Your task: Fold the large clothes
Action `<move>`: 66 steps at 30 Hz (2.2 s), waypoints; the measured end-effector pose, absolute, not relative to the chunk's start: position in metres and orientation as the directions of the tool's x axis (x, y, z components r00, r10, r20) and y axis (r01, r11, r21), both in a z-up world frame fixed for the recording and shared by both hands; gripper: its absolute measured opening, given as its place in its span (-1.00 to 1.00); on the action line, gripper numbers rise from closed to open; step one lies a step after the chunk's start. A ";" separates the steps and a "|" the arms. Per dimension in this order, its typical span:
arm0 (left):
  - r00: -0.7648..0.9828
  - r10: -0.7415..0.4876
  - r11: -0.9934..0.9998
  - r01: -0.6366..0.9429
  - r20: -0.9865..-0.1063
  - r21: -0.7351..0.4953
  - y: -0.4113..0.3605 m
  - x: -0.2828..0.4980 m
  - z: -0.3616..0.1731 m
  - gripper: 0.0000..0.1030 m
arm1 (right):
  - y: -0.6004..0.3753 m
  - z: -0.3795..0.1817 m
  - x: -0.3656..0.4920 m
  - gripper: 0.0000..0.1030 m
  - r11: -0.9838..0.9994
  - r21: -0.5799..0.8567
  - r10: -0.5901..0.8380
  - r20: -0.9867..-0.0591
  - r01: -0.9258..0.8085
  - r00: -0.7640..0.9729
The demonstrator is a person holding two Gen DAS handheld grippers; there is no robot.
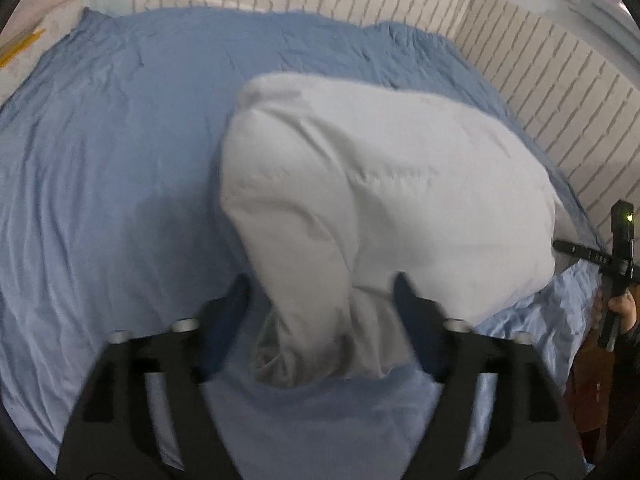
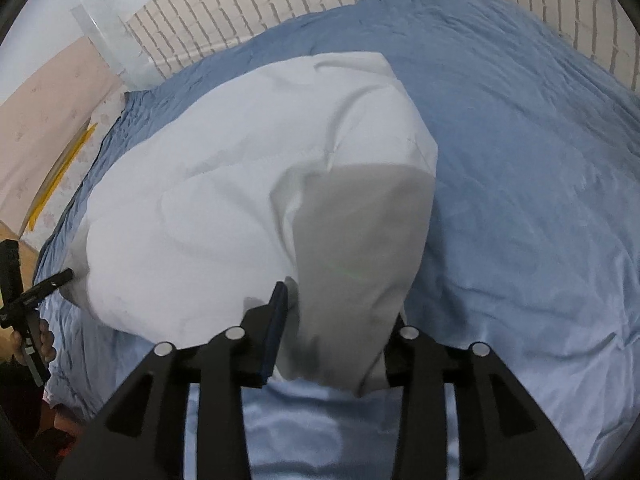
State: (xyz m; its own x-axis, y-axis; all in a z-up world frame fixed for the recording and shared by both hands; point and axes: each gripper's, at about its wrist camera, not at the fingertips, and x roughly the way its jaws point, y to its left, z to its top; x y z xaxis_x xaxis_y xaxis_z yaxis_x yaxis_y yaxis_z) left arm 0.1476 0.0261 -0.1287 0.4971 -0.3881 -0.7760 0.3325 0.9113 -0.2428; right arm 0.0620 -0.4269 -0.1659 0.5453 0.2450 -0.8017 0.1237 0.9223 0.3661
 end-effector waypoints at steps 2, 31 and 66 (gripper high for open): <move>0.492 -0.390 0.910 0.334 -0.778 -0.245 0.037 0.143 -0.133 0.57 | -0.433 -0.170 0.047 -0.22 0.923 0.366 0.249 -0.806 0.121 0.538; 0.451 -0.327 0.937 0.266 -0.830 -0.225 0.072 0.131 -0.168 0.62 | -0.421 -0.168 0.010 0.55 0.905 0.119 -0.124 -0.844 0.408 0.522; 0.759 -0.109 0.987 0.160 -0.642 0.022 0.099 0.044 0.004 0.94 | -0.142 0.022 -0.016 0.96 0.968 0.083 -0.139 -0.614 0.238 0.777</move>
State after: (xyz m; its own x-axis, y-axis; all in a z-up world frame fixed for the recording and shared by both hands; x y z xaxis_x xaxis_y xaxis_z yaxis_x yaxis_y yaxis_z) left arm 0.0443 0.0985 0.0039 0.7592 -0.1090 -0.6416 0.1602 0.9868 0.0219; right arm -0.0161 -0.1417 0.0219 0.7771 -0.1385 -0.6139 0.2378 0.9678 0.0826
